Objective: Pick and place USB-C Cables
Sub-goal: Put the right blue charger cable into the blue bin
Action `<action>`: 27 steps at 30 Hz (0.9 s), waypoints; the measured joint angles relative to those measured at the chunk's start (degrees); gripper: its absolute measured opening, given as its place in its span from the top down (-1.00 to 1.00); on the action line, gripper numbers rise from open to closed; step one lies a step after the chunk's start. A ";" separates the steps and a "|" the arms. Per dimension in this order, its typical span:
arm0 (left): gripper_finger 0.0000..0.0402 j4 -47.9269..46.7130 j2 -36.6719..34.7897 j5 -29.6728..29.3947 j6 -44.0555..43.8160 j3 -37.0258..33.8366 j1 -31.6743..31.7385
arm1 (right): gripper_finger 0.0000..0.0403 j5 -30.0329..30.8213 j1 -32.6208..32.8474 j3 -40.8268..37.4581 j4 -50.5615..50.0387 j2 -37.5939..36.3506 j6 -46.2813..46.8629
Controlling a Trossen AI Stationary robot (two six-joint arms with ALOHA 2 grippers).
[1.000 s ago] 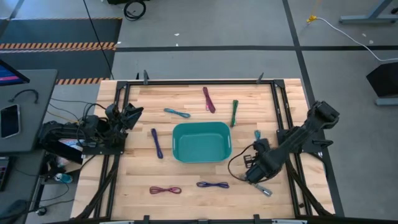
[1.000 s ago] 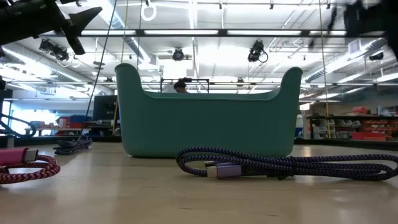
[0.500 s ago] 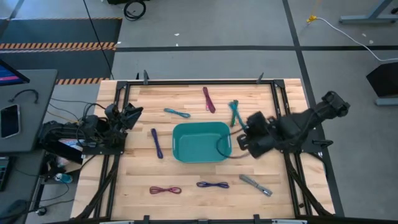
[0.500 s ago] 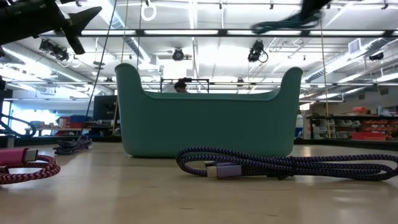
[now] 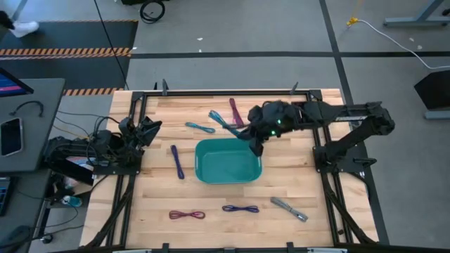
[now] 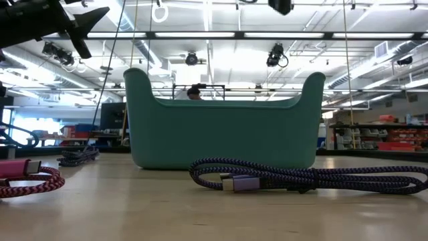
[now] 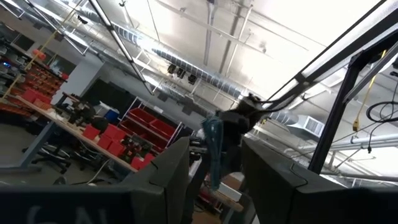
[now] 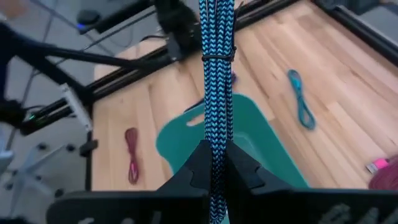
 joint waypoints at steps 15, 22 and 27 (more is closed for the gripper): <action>0.24 -1.64 -0.02 0.00 -0.02 0.00 0.00 | 0.90 -25.14 -6.81 -0.04 -3.73 14.86 -15.35; 0.24 -1.66 -0.02 -0.02 -0.02 0.00 0.00 | 0.90 -24.40 -6.43 -0.04 -9.45 18.96 -21.84; 0.24 -2.57 -0.02 -0.01 0.00 0.00 0.01 | 0.90 -22.00 -5.50 -0.04 -11.37 20.01 -26.88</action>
